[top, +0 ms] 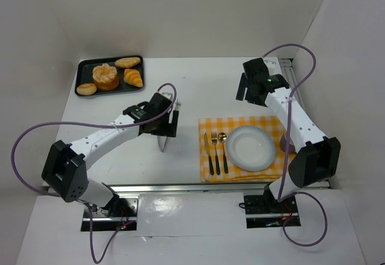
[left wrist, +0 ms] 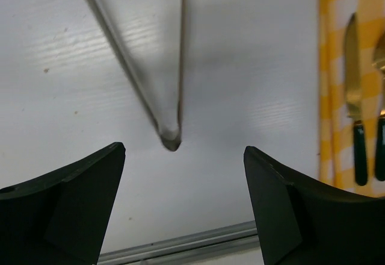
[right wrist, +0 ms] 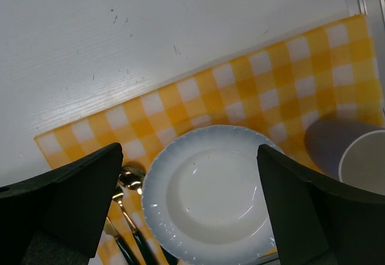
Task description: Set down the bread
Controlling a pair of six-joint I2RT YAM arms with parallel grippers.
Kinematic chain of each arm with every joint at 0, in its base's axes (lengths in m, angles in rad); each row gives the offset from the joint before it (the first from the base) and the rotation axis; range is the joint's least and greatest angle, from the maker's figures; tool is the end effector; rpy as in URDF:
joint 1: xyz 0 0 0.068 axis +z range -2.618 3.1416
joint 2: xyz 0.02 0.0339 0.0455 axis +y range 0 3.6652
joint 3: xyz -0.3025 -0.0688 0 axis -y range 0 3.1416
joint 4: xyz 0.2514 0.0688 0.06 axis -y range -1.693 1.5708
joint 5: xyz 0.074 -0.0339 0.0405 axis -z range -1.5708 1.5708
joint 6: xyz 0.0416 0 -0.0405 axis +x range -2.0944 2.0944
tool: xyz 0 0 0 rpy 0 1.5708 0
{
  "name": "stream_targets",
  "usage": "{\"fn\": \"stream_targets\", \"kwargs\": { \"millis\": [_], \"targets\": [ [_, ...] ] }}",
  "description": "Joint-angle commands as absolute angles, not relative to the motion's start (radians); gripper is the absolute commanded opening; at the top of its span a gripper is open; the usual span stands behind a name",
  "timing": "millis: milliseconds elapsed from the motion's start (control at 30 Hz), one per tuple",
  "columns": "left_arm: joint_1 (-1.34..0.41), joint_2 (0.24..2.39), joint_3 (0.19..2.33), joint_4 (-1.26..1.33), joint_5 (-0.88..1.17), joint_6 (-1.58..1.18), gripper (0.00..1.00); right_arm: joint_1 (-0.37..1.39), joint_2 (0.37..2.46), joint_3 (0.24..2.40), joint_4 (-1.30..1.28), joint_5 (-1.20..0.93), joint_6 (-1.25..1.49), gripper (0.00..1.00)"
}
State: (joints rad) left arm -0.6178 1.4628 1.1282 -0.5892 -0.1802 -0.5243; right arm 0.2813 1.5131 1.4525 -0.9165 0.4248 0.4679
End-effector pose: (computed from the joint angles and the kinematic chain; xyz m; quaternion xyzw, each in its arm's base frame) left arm 0.2601 -0.1757 0.2967 0.0156 0.9446 -0.0994 0.3125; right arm 0.3119 0.0723 0.3674 0.1485 0.9250 -0.0830 0.3399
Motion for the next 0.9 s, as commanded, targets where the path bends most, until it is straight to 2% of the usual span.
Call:
{"fn": "stream_targets", "kwargs": {
  "millis": [0, 133, 533, 800, 867],
  "targets": [
    [-0.563, 1.391, 1.076, -0.646, -0.217, -0.567, 0.93, 0.276, 1.468, 1.442, -0.904, 0.401, 0.479, 1.0],
    [-0.554, 1.37, 1.031, -0.646, -0.192, -0.568, 1.0, 0.276, 1.468, 1.433, -0.874, 0.374, 0.479, 1.0],
    [-0.543, 1.646, 1.109, -0.589, -0.184, -0.675, 1.0, 0.276, 1.486, 1.445, -0.884, 0.383, 0.479, 1.0],
    [-0.491, 1.772, 1.162, -0.499, -0.17, -0.65, 1.0, 0.276, 1.486, 1.434, -0.884, 0.383, 0.479, 1.0],
    [-0.479, 1.818, 1.195, -0.499, -0.16, -0.65, 0.97, 0.276, 1.486, 1.434, -0.884, 0.383, 0.479, 1.0]
  ]
}}
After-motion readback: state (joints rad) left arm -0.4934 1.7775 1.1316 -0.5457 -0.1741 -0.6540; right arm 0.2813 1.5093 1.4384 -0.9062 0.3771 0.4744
